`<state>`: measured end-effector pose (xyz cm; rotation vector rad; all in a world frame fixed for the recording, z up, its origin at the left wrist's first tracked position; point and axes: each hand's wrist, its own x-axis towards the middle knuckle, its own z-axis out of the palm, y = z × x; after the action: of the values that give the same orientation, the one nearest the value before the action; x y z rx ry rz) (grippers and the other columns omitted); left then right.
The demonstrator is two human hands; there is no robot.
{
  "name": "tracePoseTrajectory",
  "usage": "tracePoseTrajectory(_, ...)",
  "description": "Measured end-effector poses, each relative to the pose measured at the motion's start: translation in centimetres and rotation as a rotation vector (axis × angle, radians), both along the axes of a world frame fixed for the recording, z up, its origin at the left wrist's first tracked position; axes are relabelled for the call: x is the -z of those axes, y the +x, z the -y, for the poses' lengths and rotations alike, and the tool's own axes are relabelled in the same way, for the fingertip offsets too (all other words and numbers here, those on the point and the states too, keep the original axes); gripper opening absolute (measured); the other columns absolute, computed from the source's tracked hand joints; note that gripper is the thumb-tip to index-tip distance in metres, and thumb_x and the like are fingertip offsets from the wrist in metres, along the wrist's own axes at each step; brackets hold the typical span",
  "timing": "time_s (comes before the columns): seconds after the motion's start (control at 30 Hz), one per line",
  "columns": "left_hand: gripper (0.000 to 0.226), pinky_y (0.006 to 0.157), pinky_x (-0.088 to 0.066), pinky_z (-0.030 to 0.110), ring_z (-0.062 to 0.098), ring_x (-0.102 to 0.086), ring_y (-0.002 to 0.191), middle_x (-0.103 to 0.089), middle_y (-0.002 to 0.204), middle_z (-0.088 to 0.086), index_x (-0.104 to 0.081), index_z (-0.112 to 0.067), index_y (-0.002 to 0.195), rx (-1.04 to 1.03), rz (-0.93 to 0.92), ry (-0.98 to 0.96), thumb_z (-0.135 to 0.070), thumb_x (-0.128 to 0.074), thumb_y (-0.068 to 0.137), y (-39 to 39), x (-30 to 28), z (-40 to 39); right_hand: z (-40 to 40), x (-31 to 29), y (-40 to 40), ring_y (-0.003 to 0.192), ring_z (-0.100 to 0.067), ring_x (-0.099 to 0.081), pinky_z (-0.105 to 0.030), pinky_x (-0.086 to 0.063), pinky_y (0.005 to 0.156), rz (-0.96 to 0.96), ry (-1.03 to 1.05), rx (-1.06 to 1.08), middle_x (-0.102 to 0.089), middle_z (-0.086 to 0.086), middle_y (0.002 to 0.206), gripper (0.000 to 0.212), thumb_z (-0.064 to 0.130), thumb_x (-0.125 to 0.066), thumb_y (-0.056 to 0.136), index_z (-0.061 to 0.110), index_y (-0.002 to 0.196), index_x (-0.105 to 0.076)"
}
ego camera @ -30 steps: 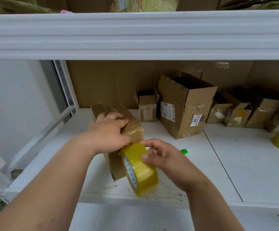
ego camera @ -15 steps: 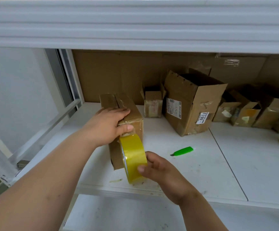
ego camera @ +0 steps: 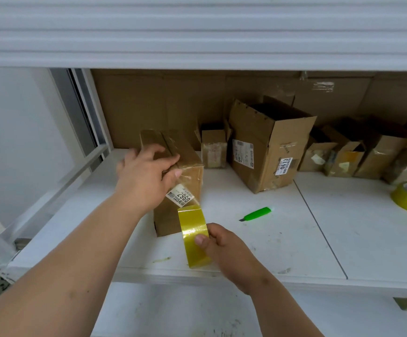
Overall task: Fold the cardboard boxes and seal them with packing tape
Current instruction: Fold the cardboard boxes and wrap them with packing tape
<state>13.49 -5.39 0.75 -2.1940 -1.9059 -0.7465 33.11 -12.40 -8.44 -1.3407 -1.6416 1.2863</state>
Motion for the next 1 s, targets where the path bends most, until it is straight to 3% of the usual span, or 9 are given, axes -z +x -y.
tracePoseTrajectory(0.1,0.052,0.103,-0.032,0.043,0.034,-0.035,0.123,-0.044,0.135,0.009,-0.051,-0.027,0.142,-0.023,0.176,0.109,-0.034,-0.065,0.093,0.1,1.4,1.0,-0.4,-0.2,0.1,0.091,-0.004,-0.064,-0.018,-0.049,0.076,0.004,-0.007,0.002,-0.07,0.01,0.098,0.019,0.042,-0.057,0.097,0.029,0.107,-0.066)
tracePoseTrajectory(0.2,0.034,0.093,-0.041,0.036,0.03,-0.045,0.114,-0.042,0.114,0.003,-0.056,-0.018,0.11,-0.097,0.496,0.23,-0.023,-0.077,0.084,0.6,3.0,2.3,-0.7,-0.4,0.1,0.092,-0.005,-0.066,-0.021,-0.053,0.08,-0.01,-0.003,0.015,-0.072,0.01,0.098,0.021,0.04,-0.062,0.095,0.028,0.11,-0.069)
tracePoseTrajectory(0.3,0.021,0.077,-0.041,0.025,0.019,-0.053,0.093,-0.047,0.101,-0.004,-0.056,-0.024,0.092,-0.159,0.604,0.247,-0.031,-0.074,0.084,1.6,4.8,3.9,-1.0,-0.7,0.4,0.095,-0.01,-0.068,-0.03,-0.055,0.086,-0.025,0.002,0.021,-0.073,0.005,0.1,0.022,0.037,-0.066,0.093,0.024,0.11,-0.07)
tracePoseTrajectory(0.47,0.032,0.068,-0.042,0.018,0.004,-0.058,0.081,-0.059,0.091,-0.007,-0.062,-0.03,0.107,-0.122,0.802,0.007,-0.052,-0.066,0.083,3.3,7.6,5.5,-1.4,-0.7,1.4,0.087,-0.006,-0.069,-0.015,-0.052,0.072,-0.056,0.004,-0.049,-0.074,0.006,0.095,0.018,0.04,-0.07,0.088,0.026,0.101,-0.073)
tracePoseTrajectory(0.57,0.044,0.067,-0.043,0.01,0.004,-0.06,0.078,-0.062,0.095,-0.003,-0.061,-0.028,0.121,-0.127,0.951,-0.152,-0.043,-0.074,0.082,3.8,7.7,5.6,-2.4,0.0,2.8,0.094,-0.004,-0.067,-0.01,-0.047,0.077,-0.1,0.037,0.018,-0.074,0.011,0.097,0.014,0.041,-0.066,0.09,0.03,0.092,-0.075)
tracePoseTrajectory(0.67,0.041,0.067,-0.043,0.007,-0.001,-0.061,0.076,-0.065,0.097,-0.008,-0.062,-0.027,0.119,-0.138,1.025,-0.213,-0.037,-0.076,0.082,3.9,7.6,5.8,-4.8,1.5,5.2,0.117,-0.016,-0.055,-0.018,-0.041,0.095,0.42,0.296,0.278,-0.062,0.004,0.126,0.028,0.014,-0.058,0.094,0.027,0.115,-0.07)
tracePoseTrajectory(0.77,0.033,0.075,-0.045,0.013,-0.006,-0.064,0.084,-0.069,0.099,-0.014,-0.067,-0.027,0.114,-0.153,1.125,-0.268,-0.038,-0.075,0.083,4.0,7.6,6.0,-6.9,2.8,7.6,0.142,-0.026,-0.032,-0.039,-0.029,0.117,0.933,0.237,0.214,-0.034,-0.006,0.156,0.061,0.008,-0.05,0.09,0.018,0.15,-0.038)
tracePoseTrajectory(0.83,0.03,0.084,-0.05,0.02,-0.003,-0.065,0.09,-0.07,0.099,-0.014,-0.068,-0.028,0.113,-0.154,1.205,-0.301,-0.037,-0.074,0.085,4.1,7.7,6.1,-7.6,3.5,8.6,0.141,-0.025,-0.033,-0.041,-0.029,0.115,1.079,0.189,0.183,-0.037,-0.001,0.154,0.059,0.014,-0.045,0.092,0.022,0.15,-0.037)
tracePoseTrajectory(1.0,0.02,0.096,-0.053,0.034,0.007,-0.068,0.095,-0.072,0.097,-0.013,-0.071,-0.032,0.108,-0.137,1.348,-0.322,-0.026,-0.071,0.089,4.3,7.7,5.8,-7.7,2.5,8.4,0.108,-0.021,-0.048,-0.04,-0.034,0.091,1.188,0.213,0.215,-0.052,0.003,0.108,0.026,0.026,-0.043,0.097,0.03,0.118,-0.059)
